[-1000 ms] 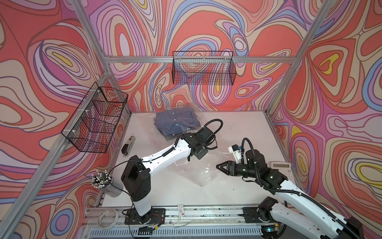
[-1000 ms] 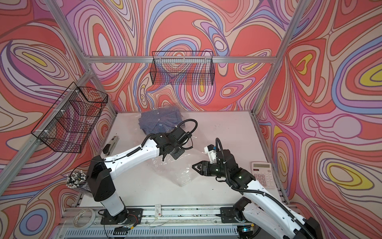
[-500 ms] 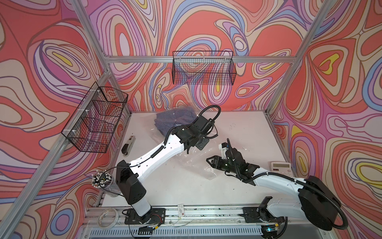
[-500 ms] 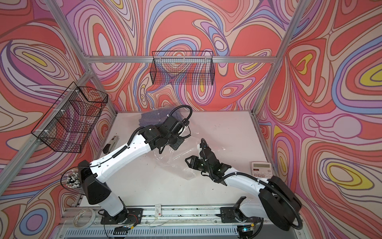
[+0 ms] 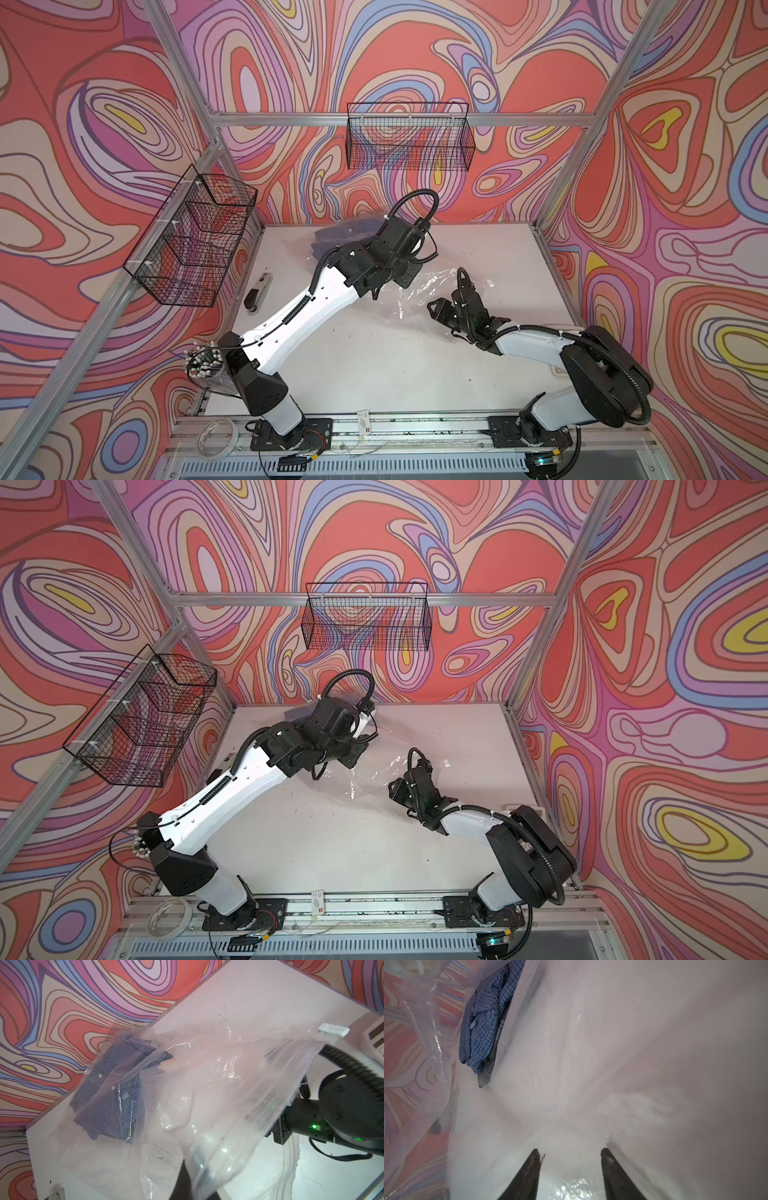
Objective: Take the shirt out of the vacuum bag
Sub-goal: Open the vacuum bag at the center of the board, then adjust the shirt in the vacuum bag.
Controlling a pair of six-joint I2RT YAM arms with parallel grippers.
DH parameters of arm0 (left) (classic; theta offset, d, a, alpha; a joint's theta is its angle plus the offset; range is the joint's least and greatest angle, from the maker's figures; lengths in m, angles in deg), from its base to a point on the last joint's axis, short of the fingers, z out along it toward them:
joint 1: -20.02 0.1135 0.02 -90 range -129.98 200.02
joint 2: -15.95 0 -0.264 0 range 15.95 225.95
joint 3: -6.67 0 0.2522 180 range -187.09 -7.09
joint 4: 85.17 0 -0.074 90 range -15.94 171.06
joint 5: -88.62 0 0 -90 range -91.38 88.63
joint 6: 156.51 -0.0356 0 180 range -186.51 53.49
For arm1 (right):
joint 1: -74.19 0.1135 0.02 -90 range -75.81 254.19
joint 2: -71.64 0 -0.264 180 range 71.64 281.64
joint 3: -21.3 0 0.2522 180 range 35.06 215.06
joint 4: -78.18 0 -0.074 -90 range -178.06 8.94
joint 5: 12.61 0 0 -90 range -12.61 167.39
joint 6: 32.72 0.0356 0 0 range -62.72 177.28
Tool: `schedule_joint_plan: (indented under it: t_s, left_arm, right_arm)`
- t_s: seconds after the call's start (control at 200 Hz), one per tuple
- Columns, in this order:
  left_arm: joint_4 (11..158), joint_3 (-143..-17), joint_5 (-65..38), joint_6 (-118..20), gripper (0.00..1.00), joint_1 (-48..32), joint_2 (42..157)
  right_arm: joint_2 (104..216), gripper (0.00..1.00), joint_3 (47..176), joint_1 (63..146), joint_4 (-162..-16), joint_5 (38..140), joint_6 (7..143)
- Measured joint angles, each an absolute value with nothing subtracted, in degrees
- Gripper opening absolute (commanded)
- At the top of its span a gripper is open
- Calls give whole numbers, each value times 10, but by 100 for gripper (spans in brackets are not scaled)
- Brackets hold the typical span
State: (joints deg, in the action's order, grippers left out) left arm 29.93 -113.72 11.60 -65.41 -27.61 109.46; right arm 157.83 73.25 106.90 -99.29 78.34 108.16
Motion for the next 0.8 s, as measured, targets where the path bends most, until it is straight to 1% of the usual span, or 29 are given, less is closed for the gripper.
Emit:
schedule_joint_plan:
  t_s: [0.11,0.23,0.386,0.521,0.801]
  left_arm:
    - [299,-1157,116,-655,0,-278,1095]
    - [298,-1171,116,-654,0,-287,1097]
    - [295,-1178,108,-654,0,-295,1105]
    - [294,-1192,104,-654,0,-295,1115]
    - [288,-1230,100,-654,0,-296,1122]
  right_arm:
    - [1611,51,805,1072,-1010,811,1068]
    - [1663,51,850,1074,-1061,843,1079]
    - [1785,51,909,1074,-1126,877,1111]
    - [1882,51,961,1074,-1168,884,1138]
    - [2013,50,1060,1054,-1263,891,1195]
